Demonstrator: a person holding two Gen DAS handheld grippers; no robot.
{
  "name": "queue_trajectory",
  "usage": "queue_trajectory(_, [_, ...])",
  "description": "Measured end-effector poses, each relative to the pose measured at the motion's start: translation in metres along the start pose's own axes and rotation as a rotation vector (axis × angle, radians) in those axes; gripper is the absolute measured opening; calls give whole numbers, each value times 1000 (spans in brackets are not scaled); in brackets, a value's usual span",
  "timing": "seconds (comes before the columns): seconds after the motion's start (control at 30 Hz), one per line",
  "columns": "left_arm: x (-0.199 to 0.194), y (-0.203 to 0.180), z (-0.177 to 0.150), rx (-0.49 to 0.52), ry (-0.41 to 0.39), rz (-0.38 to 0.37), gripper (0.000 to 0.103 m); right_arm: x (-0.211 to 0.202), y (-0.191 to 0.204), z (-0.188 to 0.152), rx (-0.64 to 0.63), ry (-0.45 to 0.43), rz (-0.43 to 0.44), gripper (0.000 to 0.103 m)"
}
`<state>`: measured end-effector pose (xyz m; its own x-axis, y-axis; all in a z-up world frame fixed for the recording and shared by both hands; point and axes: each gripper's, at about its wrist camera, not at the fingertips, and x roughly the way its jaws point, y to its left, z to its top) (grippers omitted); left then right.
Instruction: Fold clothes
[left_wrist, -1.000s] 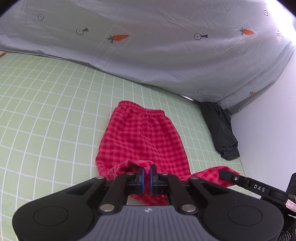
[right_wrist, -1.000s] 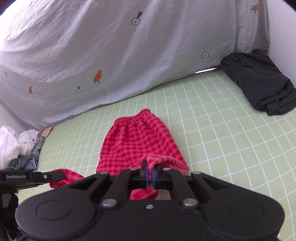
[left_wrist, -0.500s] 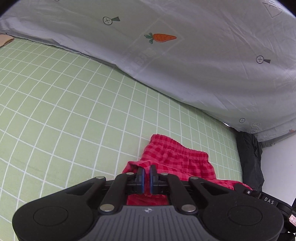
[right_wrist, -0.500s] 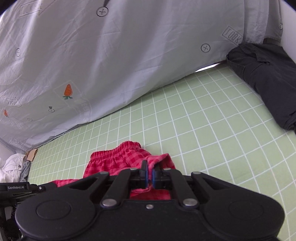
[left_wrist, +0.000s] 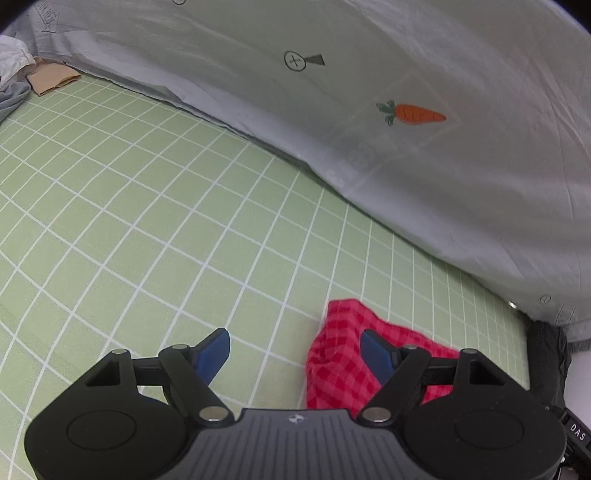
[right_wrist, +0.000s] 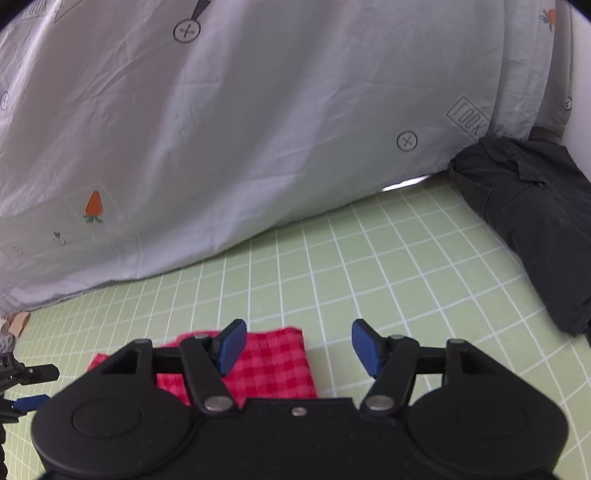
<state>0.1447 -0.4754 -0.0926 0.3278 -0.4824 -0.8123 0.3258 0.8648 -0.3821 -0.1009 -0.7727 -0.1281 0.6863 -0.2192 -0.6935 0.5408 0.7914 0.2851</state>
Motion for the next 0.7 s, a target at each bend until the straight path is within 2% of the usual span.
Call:
queue_trajectory(0.1, [13, -13, -20, 81, 70, -28, 82, 13, 2, -16, 1, 82, 20, 71])
queue_trajectory(0.3, [37, -42, -37, 265, 72, 10, 82, 39, 26, -30, -113, 155, 52, 77])
queue_trajectory(0.47, [48, -53, -36, 287, 67, -44, 81, 54, 40, -29, -137, 176, 89, 78])
queue_trajectory(0.5, [50, -55, -36, 291, 66, -56, 75, 55, 43, -29, -138, 178, 104, 72])
queue_trajectory(0.53, [52, -57, -36, 294, 66, -67, 68, 56, 45, -29, -131, 182, 125, 54])
queue_trajectory(0.57, [54, -59, -36, 303, 65, -100, 47, 57, 46, -30, -123, 187, 147, 42])
queue_trajectory(0.6, [55, -62, -37, 315, 73, -130, 28, 58, 48, -31, -115, 192, 169, 16])
queue_trajectory(0.63, [56, -65, -39, 336, 82, -150, 14, 58, 51, -33, -116, 197, 173, 10])
queue_trajectory(0.7, [54, -72, -43, 383, 88, -173, 11, 54, 61, -37, -130, 198, 171, 8])
